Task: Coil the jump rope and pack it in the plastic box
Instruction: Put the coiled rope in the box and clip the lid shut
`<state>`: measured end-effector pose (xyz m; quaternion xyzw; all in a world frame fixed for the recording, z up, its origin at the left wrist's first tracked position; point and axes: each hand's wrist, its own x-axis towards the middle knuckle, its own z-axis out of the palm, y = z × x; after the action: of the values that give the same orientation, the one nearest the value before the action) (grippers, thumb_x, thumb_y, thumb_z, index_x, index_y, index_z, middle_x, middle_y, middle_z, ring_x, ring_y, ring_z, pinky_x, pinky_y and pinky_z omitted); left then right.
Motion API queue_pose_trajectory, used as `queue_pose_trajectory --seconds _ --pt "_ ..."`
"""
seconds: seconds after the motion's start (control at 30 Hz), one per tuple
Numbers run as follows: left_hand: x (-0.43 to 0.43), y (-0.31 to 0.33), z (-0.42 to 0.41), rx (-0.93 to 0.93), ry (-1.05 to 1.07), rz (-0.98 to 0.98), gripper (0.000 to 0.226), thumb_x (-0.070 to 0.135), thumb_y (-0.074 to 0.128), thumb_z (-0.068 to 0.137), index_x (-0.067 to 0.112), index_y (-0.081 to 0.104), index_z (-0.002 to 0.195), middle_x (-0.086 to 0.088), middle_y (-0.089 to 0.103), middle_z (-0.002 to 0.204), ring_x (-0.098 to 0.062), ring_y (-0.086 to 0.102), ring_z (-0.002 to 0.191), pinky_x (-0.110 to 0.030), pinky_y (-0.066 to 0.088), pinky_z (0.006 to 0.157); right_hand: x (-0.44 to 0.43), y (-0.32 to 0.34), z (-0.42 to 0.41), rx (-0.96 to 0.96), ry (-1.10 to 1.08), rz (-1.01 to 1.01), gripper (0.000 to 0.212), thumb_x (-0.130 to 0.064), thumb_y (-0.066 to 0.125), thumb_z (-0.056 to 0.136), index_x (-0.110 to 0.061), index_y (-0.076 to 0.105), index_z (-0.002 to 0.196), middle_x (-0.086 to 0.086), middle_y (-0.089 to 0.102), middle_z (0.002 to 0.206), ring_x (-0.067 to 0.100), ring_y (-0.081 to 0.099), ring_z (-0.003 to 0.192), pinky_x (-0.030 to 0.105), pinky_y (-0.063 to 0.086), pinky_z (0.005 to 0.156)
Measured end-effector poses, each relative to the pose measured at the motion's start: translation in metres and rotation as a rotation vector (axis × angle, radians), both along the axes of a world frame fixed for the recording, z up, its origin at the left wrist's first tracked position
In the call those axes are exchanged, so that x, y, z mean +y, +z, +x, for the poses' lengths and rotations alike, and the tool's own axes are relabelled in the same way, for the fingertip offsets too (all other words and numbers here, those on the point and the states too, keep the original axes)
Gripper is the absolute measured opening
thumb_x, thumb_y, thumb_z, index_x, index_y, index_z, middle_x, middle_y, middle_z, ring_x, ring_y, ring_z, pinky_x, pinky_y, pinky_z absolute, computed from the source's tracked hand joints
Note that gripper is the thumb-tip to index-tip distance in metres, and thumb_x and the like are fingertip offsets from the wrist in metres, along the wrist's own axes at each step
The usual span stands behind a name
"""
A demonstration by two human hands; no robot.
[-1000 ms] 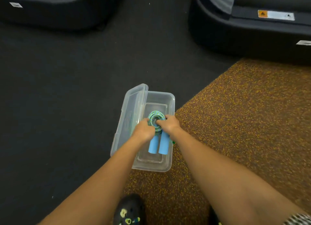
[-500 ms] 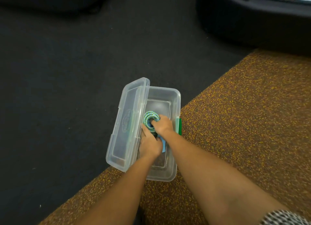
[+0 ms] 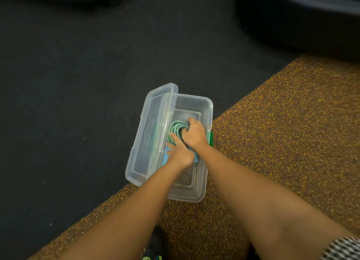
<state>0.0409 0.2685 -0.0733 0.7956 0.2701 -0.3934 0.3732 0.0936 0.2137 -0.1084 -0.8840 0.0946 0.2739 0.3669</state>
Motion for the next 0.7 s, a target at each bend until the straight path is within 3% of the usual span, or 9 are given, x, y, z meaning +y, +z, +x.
queue_pose_trajectory --seconds 0.07,0.1,0.17,0.2,0.27,0.33,0.43,0.6,0.7 --pt "0.002 0.01 0.004 0.031 -0.098 0.03 0.078 0.01 0.042 0.089 0.005 -0.011 0.146 -0.03 0.021 0.15 -0.042 0.034 0.133 -0.046 0.036 0.106 -0.003 0.005 0.0 -0.025 -0.058 0.04 0.046 -0.008 0.042 0.09 -0.003 0.04 0.136 0.021 0.046 0.139 0.032 0.042 0.129 0.029 0.027 0.105" --pt "0.003 0.018 0.006 0.016 -0.158 0.048 0.067 0.008 0.042 0.088 0.0 0.01 0.146 -0.031 0.039 0.14 -0.041 0.045 0.125 -0.045 0.041 0.097 -0.004 0.008 -0.001 -0.031 -0.1 0.062 0.044 -0.008 0.042 0.09 -0.003 0.044 0.133 0.021 0.05 0.135 0.032 0.046 0.126 0.027 0.03 0.102" --pt "0.01 0.036 0.012 -0.079 -0.231 0.074 0.034 0.002 0.042 0.084 -0.008 0.052 0.115 -0.03 0.06 0.113 -0.041 0.057 0.107 -0.044 0.048 0.082 -0.007 0.017 -0.002 -0.052 -0.164 0.093 0.038 -0.009 0.043 0.091 -0.004 0.051 0.127 0.02 0.058 0.125 0.032 0.052 0.118 0.026 0.034 0.094" --pt "0.015 0.045 0.015 -0.134 -0.227 0.087 0.021 0.002 0.042 0.082 -0.006 0.059 0.093 -0.028 0.064 0.098 -0.041 0.06 0.097 -0.042 0.05 0.073 -0.007 0.021 -0.002 -0.07 -0.184 0.104 0.035 -0.011 0.042 0.091 -0.004 0.053 0.124 0.019 0.06 0.122 0.032 0.054 0.115 0.027 0.036 0.091" --pt "0.026 0.058 0.02 -0.266 -0.129 0.095 0.018 0.005 0.043 0.081 -0.002 0.059 0.076 -0.024 0.066 0.087 -0.038 0.063 0.088 -0.039 0.053 0.07 -0.008 0.032 -0.004 -0.113 -0.216 0.121 0.03 -0.015 0.041 0.093 -0.004 0.055 0.118 0.017 0.062 0.119 0.031 0.057 0.111 0.03 0.04 0.089" --pt "0.039 0.067 0.024 -0.403 0.023 0.152 0.024 0.011 0.044 0.085 0.003 0.066 0.092 -0.019 0.07 0.099 -0.034 0.064 0.098 -0.037 0.052 0.083 -0.006 0.043 -0.006 -0.143 -0.246 0.144 0.03 -0.021 0.039 0.096 -0.003 0.056 0.114 0.016 0.064 0.116 0.032 0.057 0.108 0.031 0.041 0.086" --pt "0.058 0.073 0.022 -0.543 0.231 0.141 0.027 0.012 0.046 0.088 0.008 0.064 0.108 -0.012 0.067 0.113 -0.028 0.059 0.107 -0.028 0.042 0.088 0.0 0.057 -0.014 -0.123 -0.267 0.215 0.037 -0.031 0.036 0.097 -0.002 0.055 0.112 0.017 0.063 0.115 0.031 0.056 0.108 0.032 0.039 0.086" --pt "0.089 0.051 0.004 -0.48 0.533 0.058 0.03 0.013 0.045 0.088 0.012 0.06 0.114 -0.008 0.063 0.118 -0.024 0.059 0.107 -0.038 0.047 0.097 0.021 0.059 -0.031 0.108 -0.236 0.287 0.057 -0.053 0.044 0.089 -0.007 0.047 0.123 0.007 0.054 0.109 0.025 0.054 0.105 0.032 0.042 0.089" --pt "0.104 0.038 -0.009 -0.426 0.634 0.069 0.028 0.014 0.043 0.09 0.012 0.061 0.112 -0.009 0.062 0.118 -0.024 0.057 0.103 -0.037 0.048 0.093 0.037 0.056 -0.041 0.165 -0.243 0.327 0.068 -0.052 0.054 0.083 -0.006 0.04 0.131 0.011 0.053 0.118 0.028 0.054 0.113 0.044 0.046 0.097"
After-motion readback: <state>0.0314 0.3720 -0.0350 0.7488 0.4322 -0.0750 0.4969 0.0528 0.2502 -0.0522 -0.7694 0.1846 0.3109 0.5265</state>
